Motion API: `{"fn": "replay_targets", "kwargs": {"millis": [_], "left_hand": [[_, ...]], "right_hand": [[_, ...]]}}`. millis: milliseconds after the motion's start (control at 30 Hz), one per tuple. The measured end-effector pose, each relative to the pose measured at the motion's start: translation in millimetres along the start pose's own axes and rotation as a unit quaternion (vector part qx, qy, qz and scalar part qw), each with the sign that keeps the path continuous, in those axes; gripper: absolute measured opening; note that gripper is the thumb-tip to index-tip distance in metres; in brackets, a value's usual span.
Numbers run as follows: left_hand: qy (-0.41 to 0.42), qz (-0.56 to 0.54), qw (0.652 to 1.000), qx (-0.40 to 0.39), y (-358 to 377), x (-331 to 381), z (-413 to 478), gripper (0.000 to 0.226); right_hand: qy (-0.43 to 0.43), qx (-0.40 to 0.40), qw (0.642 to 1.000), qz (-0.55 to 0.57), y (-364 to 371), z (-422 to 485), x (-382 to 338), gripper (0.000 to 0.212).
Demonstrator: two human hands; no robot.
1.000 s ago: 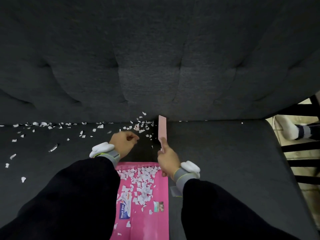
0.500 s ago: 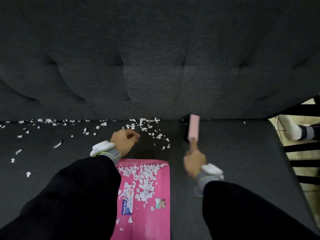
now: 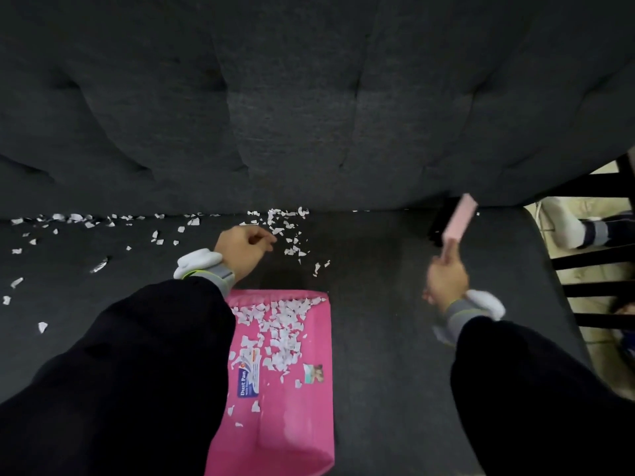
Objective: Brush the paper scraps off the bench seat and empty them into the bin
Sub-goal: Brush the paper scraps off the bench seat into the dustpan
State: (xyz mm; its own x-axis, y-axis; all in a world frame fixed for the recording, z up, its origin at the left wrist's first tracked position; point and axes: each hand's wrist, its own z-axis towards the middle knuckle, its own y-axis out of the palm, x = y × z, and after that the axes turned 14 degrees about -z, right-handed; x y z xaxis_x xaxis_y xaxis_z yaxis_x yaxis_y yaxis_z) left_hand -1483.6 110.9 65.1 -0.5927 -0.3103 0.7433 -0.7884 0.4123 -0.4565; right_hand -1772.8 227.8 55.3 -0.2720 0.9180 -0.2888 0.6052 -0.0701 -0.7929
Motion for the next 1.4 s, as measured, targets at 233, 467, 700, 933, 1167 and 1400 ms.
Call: {"fn": "replay_targets", "kwargs": {"millis": [233,467,700,933,1167,1400], "left_hand": [[0.012,-0.006,1.0,-0.014,-2,-9,11,0.016],[0.011,0.002,1.0,-0.028,-14,-15,18,0.017],[0.01,0.006,1.0,-0.028,-27,-5,21,0.019],[0.033,0.011,0.998,-0.053,10,39,27,0.02],[0.069,0.023,0.992,-0.105,86,85,32,0.018],[0.088,0.009,0.988,-0.126,155,108,32,0.016]], "right_hand": [[0.086,-0.075,0.989,0.096,20,34,-54,0.062],[-0.03,-0.26,0.965,-0.001,96,-74,-89,0.071],[-0.088,-0.299,0.95,0.018,63,-97,-82,0.057],[-0.177,-0.109,0.97,-0.126,2,-75,-11,0.06],[-0.121,-0.104,0.986,-0.045,-40,-28,38,0.057],[-0.013,0.013,0.994,-0.112,-106,68,76,0.056]]}}
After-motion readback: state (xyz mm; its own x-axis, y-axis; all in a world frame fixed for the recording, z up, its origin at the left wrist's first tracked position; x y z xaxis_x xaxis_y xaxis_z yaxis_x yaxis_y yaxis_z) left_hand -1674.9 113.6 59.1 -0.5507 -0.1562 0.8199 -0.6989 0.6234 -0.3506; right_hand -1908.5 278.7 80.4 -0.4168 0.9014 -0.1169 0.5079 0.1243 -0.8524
